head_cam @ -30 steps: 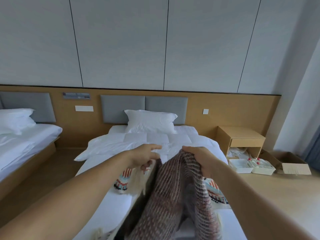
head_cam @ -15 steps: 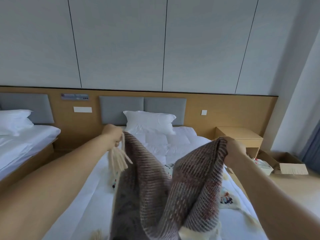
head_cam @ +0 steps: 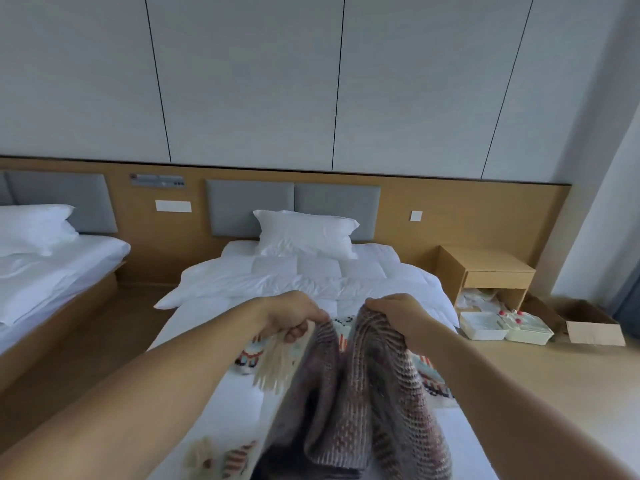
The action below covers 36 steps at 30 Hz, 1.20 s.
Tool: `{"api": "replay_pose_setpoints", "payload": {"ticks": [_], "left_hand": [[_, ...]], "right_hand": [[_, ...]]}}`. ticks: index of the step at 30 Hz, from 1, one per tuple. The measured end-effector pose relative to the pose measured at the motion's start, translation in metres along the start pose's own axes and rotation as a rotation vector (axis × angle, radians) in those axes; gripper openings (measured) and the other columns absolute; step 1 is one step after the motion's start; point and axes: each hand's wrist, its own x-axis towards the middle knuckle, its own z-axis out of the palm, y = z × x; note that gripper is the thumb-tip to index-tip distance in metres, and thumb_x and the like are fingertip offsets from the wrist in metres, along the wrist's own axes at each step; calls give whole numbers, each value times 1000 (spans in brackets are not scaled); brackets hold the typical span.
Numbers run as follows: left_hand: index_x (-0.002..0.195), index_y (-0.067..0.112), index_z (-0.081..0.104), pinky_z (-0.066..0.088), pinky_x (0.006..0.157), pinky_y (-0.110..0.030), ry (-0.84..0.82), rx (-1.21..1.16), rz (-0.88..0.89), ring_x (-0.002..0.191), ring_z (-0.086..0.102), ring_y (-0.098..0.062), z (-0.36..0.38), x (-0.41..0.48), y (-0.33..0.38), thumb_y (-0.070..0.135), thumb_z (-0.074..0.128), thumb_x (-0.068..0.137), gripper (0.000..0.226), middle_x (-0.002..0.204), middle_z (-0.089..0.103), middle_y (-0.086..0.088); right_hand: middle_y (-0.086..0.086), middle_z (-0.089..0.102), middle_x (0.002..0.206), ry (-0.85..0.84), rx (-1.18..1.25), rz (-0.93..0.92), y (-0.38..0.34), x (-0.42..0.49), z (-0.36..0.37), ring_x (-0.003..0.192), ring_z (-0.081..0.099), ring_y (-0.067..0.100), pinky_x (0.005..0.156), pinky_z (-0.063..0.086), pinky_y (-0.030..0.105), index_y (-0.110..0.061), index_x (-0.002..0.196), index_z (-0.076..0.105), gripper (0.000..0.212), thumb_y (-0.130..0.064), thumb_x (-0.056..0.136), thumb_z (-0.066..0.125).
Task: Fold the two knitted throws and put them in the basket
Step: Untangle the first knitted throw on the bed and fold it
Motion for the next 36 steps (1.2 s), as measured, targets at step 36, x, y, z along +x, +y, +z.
{"api": "replay_pose_setpoints", "payload": {"ticks": [36], "left_hand": [[74,6,50,26,40,-20,531,182,102,41,35,-19,-46,32,48,14,52,96,23,58,41,-10]], "right_hand": [[24,71,110,-257,475,-34,23,-24,-78,88,70,32,72,57,38,6,116,65,35,-22,94,61]]}}
